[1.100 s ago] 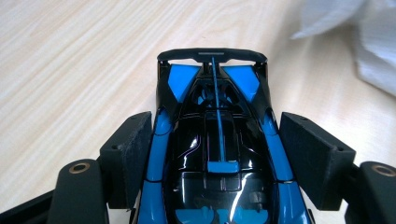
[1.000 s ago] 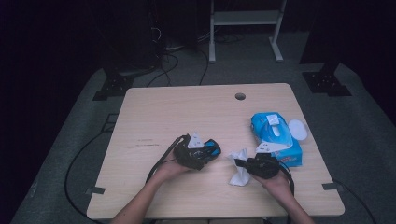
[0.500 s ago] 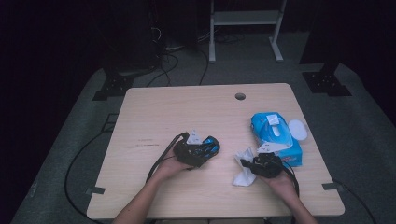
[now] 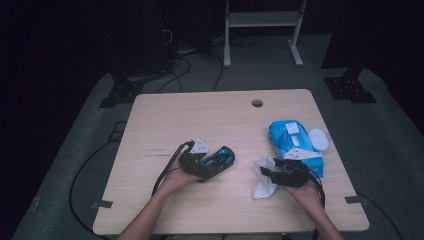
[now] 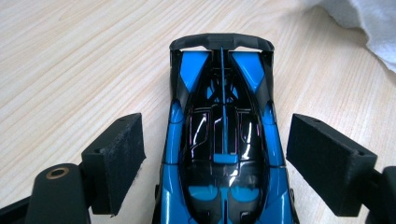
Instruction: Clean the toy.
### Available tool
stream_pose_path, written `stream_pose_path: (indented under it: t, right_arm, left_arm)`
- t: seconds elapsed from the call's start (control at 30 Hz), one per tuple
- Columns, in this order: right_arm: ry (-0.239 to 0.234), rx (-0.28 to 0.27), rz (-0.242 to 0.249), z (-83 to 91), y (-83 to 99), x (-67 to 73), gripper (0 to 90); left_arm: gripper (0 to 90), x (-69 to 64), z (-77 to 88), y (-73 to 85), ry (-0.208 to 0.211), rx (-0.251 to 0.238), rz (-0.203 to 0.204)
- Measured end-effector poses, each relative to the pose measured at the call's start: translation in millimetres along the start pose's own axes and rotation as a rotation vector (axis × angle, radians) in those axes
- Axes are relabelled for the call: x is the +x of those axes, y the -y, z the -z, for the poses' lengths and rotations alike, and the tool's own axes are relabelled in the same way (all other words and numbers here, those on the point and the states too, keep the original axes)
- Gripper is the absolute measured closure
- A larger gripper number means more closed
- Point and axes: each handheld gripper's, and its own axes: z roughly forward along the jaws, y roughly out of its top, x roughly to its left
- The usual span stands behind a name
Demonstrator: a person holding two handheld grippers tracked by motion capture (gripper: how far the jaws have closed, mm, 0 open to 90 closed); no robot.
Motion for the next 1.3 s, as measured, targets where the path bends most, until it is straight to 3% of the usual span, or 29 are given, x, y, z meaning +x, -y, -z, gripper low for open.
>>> stream_pose_path:
  t: [0.3,0.57,1.3]
  right_arm:
    - [0.016,-0.031,-0.011,9.1,-4.4,-3.5,42.2]
    - [0.012,-0.054,-0.019,18.9,-4.1,-5.7,41.6]
    - [-0.013,-0.013,-0.001,20.5,5.9,-5.9,38.5]
  left_arm:
    - [18.8,1.1,11.0,6.1,-0.009,-0.044,0.022]
    - [17.7,3.8,26.8,15.6,-0.029,-0.048,0.031]
    - [16.5,-0.3,53.7,42.1,-0.044,-0.066,0.054]
